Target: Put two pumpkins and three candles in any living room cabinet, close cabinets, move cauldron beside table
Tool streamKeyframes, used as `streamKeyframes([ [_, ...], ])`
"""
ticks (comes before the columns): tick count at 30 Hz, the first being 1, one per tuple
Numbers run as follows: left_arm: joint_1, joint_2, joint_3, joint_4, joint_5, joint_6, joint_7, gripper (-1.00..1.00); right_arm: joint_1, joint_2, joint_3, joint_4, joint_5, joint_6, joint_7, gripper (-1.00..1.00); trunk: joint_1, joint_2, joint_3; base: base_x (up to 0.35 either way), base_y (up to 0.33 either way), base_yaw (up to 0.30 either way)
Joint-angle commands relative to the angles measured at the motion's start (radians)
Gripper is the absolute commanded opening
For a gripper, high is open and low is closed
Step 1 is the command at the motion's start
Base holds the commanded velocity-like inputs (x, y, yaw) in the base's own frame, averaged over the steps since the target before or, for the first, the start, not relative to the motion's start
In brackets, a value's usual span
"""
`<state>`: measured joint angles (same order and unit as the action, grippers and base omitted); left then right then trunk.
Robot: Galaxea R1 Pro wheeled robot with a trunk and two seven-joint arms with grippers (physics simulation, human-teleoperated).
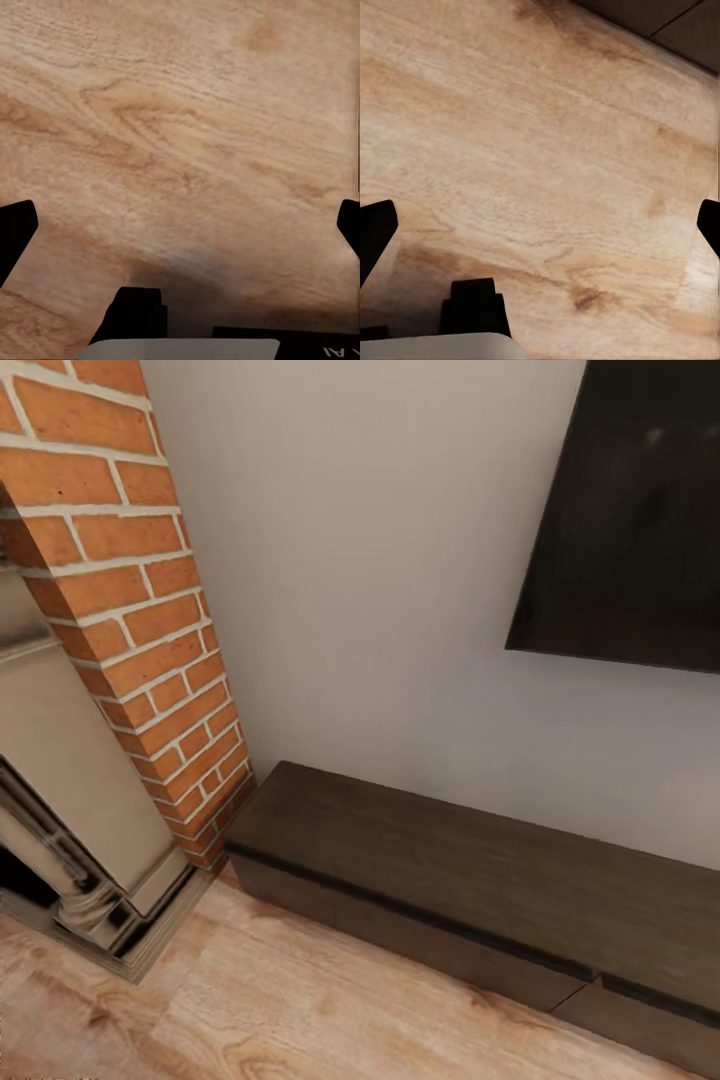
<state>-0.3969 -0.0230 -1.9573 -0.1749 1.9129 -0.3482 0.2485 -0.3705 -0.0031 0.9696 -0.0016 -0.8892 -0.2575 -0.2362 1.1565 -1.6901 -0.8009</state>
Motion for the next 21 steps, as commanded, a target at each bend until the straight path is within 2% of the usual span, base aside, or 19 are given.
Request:
streamKeyframes([
  [1,0.000,0.000,0.000,0.000,0.000,0.000,0.000,1.00,0.000,0.000,0.000,0.000,0.001,0.000,0.000,1.00,0.000,0.000,0.000,0.145,-0.161,0.283],
  [21,0.000,0.000,0.000,0.000,0.000,0.000,0.000,1.00,0.000,0.000,0.001,0.000,0.000,0.001,-0.002,1.00,0.000,0.000,0.000,0.008,-0.009,0.286],
])
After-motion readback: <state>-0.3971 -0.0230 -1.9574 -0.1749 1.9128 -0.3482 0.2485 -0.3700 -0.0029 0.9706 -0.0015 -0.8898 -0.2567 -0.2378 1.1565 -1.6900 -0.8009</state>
